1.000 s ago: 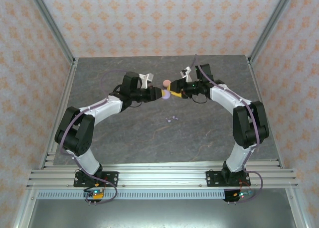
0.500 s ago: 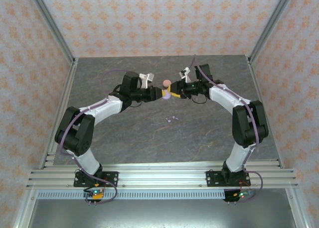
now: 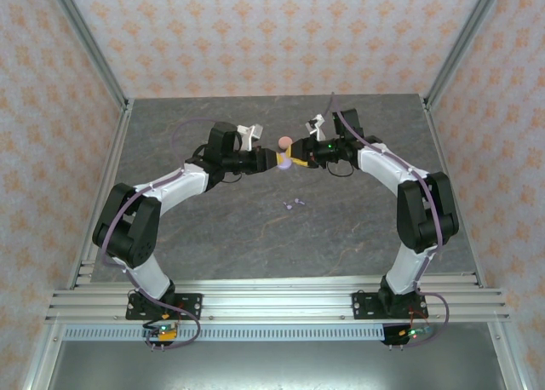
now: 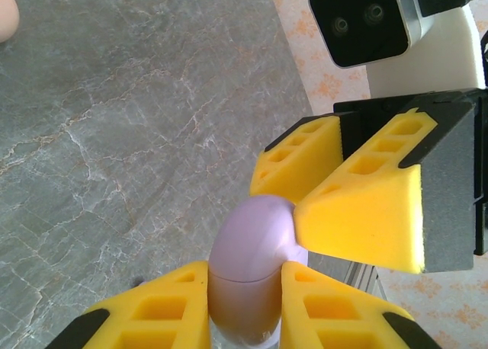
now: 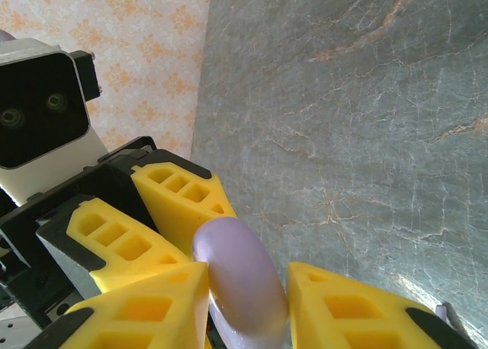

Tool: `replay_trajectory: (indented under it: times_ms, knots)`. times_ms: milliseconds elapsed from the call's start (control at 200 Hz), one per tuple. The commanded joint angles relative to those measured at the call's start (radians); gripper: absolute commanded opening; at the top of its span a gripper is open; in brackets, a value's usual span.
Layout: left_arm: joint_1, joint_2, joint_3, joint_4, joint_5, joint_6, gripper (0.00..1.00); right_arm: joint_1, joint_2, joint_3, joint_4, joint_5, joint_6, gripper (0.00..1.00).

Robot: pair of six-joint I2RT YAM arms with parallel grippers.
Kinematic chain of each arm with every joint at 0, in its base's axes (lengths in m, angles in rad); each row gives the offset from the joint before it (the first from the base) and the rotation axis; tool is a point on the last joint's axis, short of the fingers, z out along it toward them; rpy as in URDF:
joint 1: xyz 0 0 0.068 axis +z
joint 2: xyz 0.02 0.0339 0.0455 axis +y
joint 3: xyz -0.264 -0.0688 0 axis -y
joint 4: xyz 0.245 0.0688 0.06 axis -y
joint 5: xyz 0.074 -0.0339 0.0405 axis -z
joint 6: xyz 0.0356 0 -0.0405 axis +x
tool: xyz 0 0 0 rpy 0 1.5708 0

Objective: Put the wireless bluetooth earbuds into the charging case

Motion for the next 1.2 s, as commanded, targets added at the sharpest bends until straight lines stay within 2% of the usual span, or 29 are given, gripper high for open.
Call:
replay_trajectory:
  times_ms: [0,310,516,561,706,786,946,1191]
  knots:
    - [-0.008,-0.042,0.01,0.062,0.025,-0.011,0.23,0.024,0.003,0.036,-0.017,-0.042,-0.025,0.33]
    - [-0.01,-0.041,0.011,0.059,0.019,-0.012,0.23,0.027,0.006,0.044,-0.027,-0.041,-0.032,0.39]
    - [-0.01,-0.043,0.013,0.031,0.006,0.002,0.23,0.026,-0.004,0.045,-0.032,-0.001,-0.027,0.25]
    - [-0.01,-0.05,0.01,0.026,-0.001,0.003,0.27,0.024,-0.01,0.043,-0.028,0.005,-0.02,0.23]
    - [-0.004,-0.091,-0.018,0.043,-0.017,-0.021,0.51,0.012,-0.043,0.023,0.024,0.01,0.026,0.21]
    - [0.006,-0.12,-0.045,0.089,-0.007,-0.056,0.57,0.009,-0.065,0.02,0.037,0.005,0.042,0.21]
    - [0.016,-0.184,-0.099,0.187,0.015,-0.124,0.64,0.009,-0.117,0.009,0.092,-0.013,0.097,0.21]
    - [0.016,-0.282,-0.156,0.28,-0.011,-0.197,0.65,0.036,-0.202,-0.011,0.205,-0.039,0.194,0.21]
